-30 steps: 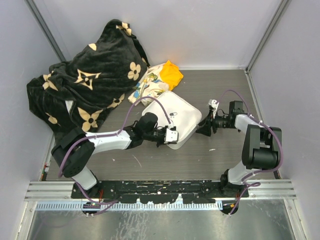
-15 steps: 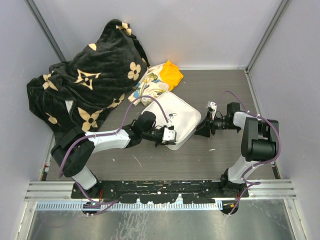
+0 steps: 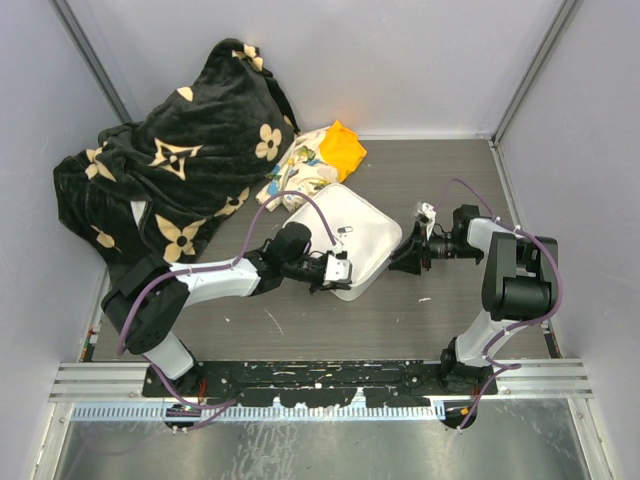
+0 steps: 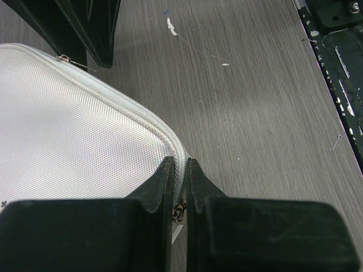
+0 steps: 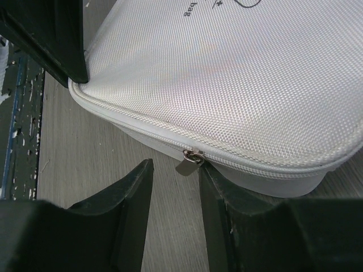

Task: Organize the medicine kit
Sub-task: Zip the medicine box at the center of the board.

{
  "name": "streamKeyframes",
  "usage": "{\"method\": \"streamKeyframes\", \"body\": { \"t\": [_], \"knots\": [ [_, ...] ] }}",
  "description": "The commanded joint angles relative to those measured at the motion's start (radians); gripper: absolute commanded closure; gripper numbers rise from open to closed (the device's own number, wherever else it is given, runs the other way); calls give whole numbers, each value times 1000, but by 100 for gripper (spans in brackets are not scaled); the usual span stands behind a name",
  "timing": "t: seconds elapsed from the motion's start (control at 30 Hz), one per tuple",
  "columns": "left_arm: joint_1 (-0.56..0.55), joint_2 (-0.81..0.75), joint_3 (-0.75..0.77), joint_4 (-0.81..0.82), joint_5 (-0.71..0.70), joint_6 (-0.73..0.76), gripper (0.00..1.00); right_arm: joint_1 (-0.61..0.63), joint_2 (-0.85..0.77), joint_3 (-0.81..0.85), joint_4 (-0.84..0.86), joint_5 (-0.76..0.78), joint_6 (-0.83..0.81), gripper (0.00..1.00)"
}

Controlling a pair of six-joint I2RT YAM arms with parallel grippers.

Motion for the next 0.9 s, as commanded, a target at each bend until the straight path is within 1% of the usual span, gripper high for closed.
{"method": "streamKeyframes", "body": {
  "t": [0.0,0.13,0.3,0.37,0.4,0.43,0.47,0.5,0.53,0.6,0.67,0.77,0.87],
  "knots": [
    [-1,2,-22,-65,48,-11,100,-39,-8,39,-61,-61,-75,57],
    [0,-1,-25,-66,53,-9,100,-77,-4,28,-57,-69,-105,57],
    [-1,-1,-22,-71,57,-10,100,-88,-2,28,-38,-63,-80,52],
    [-1,-3,-17,-83,54,-7,100,-88,-16,26,3,-25,-13,48],
    [-1,-2,-14,-90,51,-3,100,-88,-33,19,44,2,56,47],
    [0,-4,-11,-99,49,0,100,-88,-55,3,123,35,163,46],
    [-1,-4,-8,-108,47,2,100,-87,-87,-20,260,83,272,46],
    [-1,-5,-5,-114,45,4,100,-87,-124,-52,358,130,373,46],
    [-2,-6,-3,-119,43,6,100,-83,-162,-78,427,170,441,46],
    [0,-6,-1,-132,42,10,100,-73,-200,-90,454,199,490,43],
    [-2,-4,1,-143,45,18,100,-58,-192,-64,402,199,490,40],
    [0,-1,6,-152,46,24,100,-25,-156,-58,370,199,458,40],
    [-1,-5,7,-153,45,25,100,13,-134,-86,420,208,466,40]
  ]
}}
